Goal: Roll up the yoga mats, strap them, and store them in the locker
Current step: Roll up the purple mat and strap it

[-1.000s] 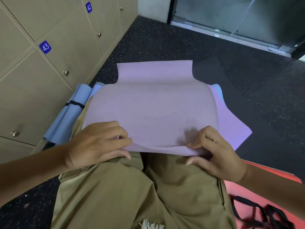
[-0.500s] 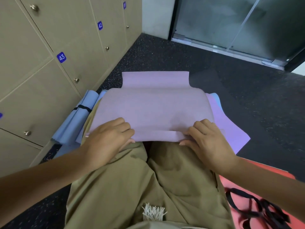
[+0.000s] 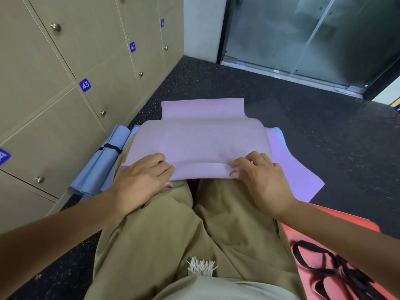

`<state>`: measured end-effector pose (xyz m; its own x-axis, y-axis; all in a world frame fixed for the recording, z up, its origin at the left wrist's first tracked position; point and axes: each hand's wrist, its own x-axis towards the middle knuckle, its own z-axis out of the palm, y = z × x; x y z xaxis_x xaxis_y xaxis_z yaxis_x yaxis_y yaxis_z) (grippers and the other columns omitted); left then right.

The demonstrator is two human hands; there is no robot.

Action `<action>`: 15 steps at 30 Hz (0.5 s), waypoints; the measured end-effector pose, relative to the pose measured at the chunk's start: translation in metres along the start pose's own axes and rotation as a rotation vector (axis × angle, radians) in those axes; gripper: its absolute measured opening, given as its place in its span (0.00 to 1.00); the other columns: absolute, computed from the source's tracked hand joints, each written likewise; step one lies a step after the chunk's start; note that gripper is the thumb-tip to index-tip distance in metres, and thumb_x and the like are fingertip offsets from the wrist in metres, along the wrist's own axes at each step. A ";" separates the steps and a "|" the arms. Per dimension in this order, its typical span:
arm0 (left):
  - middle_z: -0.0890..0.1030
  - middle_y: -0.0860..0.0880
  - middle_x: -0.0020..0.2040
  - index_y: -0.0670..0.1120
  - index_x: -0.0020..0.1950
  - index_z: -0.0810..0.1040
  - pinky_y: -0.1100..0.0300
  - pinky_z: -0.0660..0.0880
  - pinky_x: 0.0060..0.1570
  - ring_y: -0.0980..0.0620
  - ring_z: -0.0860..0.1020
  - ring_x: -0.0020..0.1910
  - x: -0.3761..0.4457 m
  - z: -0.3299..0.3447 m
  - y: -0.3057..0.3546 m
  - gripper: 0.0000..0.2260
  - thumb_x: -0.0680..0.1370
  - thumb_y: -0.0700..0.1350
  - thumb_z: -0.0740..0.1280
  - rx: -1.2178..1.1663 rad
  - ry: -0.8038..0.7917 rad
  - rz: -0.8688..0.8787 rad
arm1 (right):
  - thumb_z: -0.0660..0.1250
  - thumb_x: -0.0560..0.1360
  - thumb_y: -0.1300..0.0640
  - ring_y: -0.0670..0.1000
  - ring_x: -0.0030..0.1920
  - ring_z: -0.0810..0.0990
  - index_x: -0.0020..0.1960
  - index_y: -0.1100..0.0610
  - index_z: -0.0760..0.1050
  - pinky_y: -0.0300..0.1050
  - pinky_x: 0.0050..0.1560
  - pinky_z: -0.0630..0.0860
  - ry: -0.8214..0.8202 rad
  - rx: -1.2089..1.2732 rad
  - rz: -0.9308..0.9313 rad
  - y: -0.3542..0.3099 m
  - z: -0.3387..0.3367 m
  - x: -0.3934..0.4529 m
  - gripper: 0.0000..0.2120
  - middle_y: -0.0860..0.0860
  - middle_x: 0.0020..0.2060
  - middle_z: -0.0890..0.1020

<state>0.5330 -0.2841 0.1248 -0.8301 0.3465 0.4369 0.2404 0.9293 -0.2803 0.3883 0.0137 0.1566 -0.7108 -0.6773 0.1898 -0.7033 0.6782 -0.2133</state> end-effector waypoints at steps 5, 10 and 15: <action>0.82 0.45 0.44 0.38 0.53 0.83 0.50 0.80 0.43 0.44 0.77 0.47 0.001 -0.001 0.009 0.12 0.82 0.46 0.67 -0.044 0.092 -0.104 | 0.63 0.82 0.46 0.54 0.51 0.70 0.54 0.49 0.82 0.51 0.39 0.70 0.125 -0.012 -0.006 0.005 0.010 -0.002 0.11 0.49 0.50 0.76; 0.82 0.44 0.47 0.38 0.53 0.83 0.50 0.75 0.52 0.41 0.80 0.47 0.005 -0.005 0.008 0.13 0.83 0.47 0.65 -0.194 0.102 -0.195 | 0.55 0.81 0.41 0.55 0.50 0.74 0.56 0.50 0.79 0.51 0.43 0.70 0.130 0.025 -0.030 0.007 0.009 -0.004 0.19 0.47 0.50 0.78; 0.83 0.46 0.49 0.40 0.55 0.84 0.52 0.75 0.51 0.43 0.79 0.47 0.006 -0.007 0.010 0.15 0.83 0.50 0.63 -0.382 0.067 -0.389 | 0.58 0.81 0.40 0.48 0.48 0.70 0.59 0.50 0.75 0.46 0.49 0.62 0.098 0.194 -0.064 0.010 0.005 -0.005 0.17 0.40 0.50 0.73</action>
<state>0.5334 -0.2720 0.1308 -0.8633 -0.0358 0.5035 0.0985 0.9663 0.2377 0.3849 0.0223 0.1487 -0.6699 -0.6798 0.2985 -0.7372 0.5611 -0.3765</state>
